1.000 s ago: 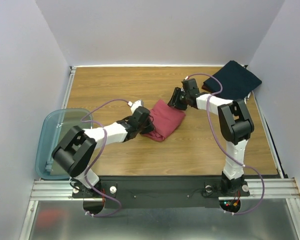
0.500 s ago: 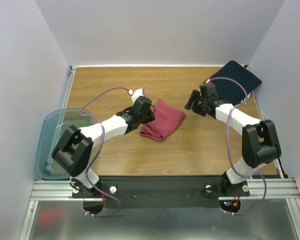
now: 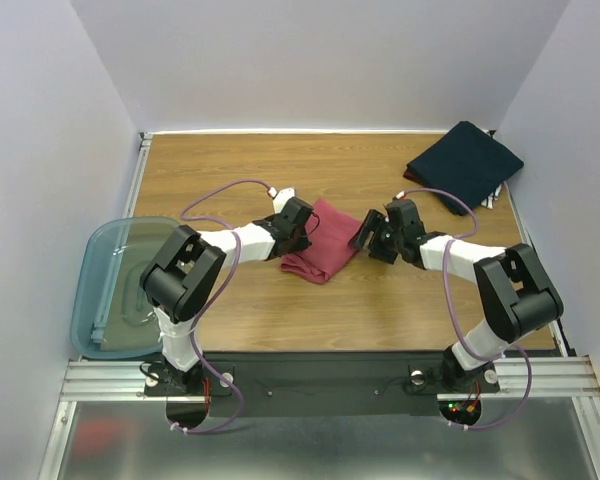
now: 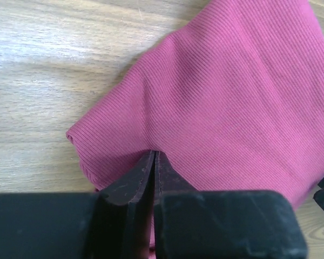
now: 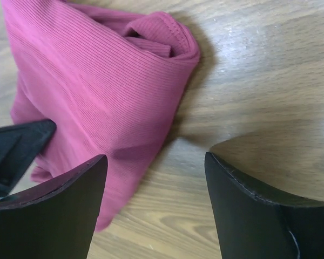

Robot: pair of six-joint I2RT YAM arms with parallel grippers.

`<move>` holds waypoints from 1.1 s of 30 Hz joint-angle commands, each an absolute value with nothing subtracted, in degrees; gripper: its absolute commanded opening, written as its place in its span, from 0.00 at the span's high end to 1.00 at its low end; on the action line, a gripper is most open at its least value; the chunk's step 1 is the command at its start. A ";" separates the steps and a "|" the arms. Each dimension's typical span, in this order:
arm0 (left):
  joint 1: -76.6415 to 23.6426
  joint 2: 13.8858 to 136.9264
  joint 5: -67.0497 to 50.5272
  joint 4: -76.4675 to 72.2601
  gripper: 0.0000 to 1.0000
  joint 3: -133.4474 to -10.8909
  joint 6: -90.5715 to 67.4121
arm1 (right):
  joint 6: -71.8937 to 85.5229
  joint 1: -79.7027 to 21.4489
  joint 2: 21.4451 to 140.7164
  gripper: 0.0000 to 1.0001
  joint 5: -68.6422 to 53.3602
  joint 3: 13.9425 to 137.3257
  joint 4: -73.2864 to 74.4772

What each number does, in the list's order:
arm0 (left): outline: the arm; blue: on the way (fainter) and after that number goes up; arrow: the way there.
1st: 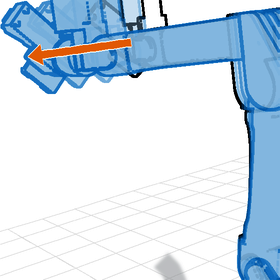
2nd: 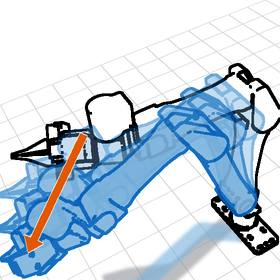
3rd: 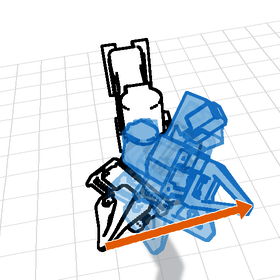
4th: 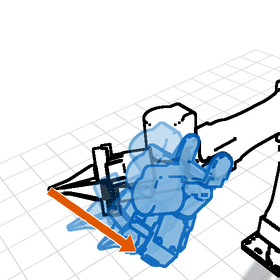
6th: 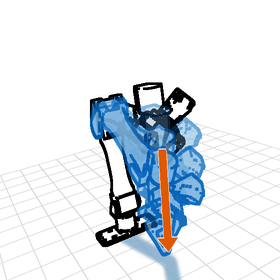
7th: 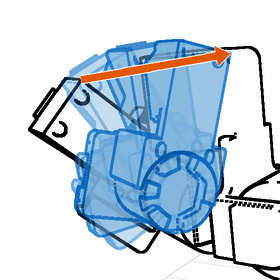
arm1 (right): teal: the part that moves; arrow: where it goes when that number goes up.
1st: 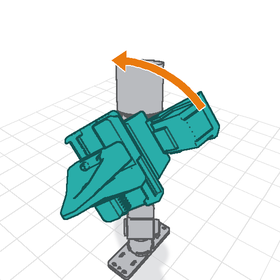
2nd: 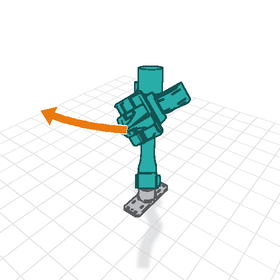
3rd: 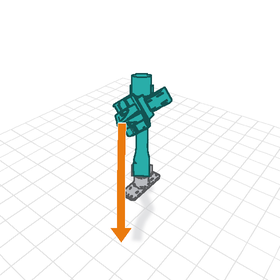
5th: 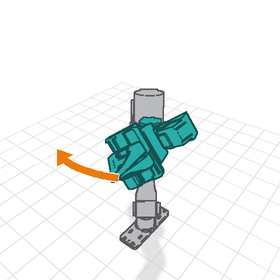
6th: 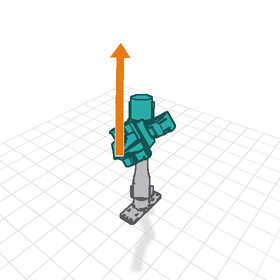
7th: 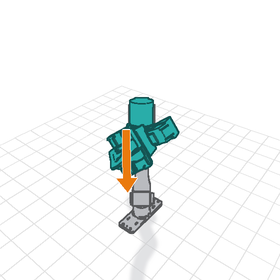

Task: Fold and stack the tank tops
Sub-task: Neatly place the folded tank top to the corner

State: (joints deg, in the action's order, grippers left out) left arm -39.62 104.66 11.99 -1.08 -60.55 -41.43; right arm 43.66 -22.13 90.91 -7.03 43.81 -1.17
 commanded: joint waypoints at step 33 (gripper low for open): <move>-37.62 75.06 10.38 16.87 0.60 -70.93 -29.80 | 7.75 -16.53 116.00 1.00 26.69 87.26 18.28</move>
